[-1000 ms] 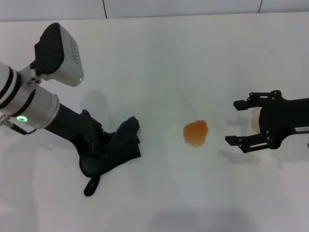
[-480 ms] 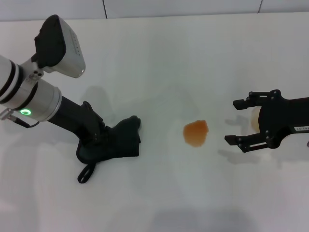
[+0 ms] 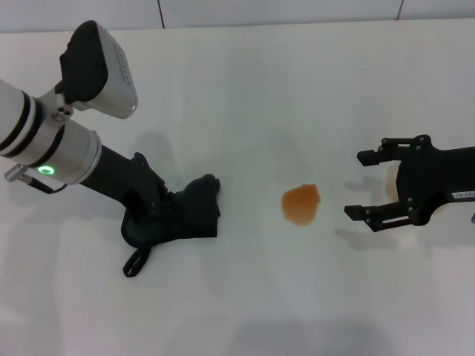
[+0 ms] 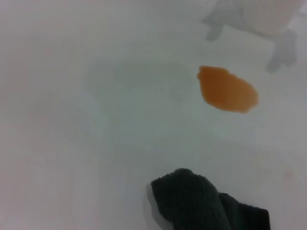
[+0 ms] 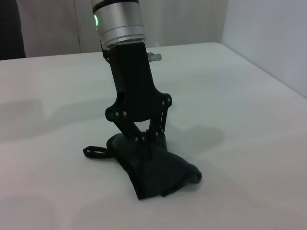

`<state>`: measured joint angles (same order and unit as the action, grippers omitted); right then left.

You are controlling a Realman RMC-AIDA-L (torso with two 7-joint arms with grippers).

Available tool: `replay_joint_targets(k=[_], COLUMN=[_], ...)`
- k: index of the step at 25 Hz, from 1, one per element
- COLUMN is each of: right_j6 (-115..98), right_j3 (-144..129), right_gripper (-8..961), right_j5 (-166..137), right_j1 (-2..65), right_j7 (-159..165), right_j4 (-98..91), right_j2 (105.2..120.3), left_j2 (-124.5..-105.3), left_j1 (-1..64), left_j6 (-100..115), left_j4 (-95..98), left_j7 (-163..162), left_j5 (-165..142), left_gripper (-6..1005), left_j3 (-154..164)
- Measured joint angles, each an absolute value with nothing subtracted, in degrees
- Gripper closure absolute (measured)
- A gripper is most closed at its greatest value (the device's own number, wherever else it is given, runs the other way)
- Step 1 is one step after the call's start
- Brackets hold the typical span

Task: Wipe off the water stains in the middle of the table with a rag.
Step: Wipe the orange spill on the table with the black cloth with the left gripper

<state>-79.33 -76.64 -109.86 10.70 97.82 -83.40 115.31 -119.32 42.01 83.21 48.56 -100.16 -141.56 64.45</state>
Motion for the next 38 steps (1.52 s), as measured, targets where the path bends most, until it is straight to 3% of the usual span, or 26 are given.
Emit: replay_joint_targets(k=[5,24,38], right_j6=[-78.97,-78.48,-80.29], right_j3=[-76.64,-76.64,-72.32], right_gripper=[97,97,97], right_j5=[-109.37,-109.15,-109.85], right_j1=[10.70,10.73,10.09], right_j7=[97.80,97.73,98.00], right_j4=[-83.09,-83.05,-84.26], right_j2=[115.31,115.31,115.04], left_j2=[-119.29,-119.47,-119.63], left_j1=[42.72,50.13,50.67], left_j6=[82.92,65.56,62.88], left_j4=[48.14,39.98,39.66], left_j7=[-100.14,-100.03,-100.02], left_j5=[-140.21,-129.82,-124.90], left_gripper=[914,923,924], left_j3=[65.35,74.67,83.15])
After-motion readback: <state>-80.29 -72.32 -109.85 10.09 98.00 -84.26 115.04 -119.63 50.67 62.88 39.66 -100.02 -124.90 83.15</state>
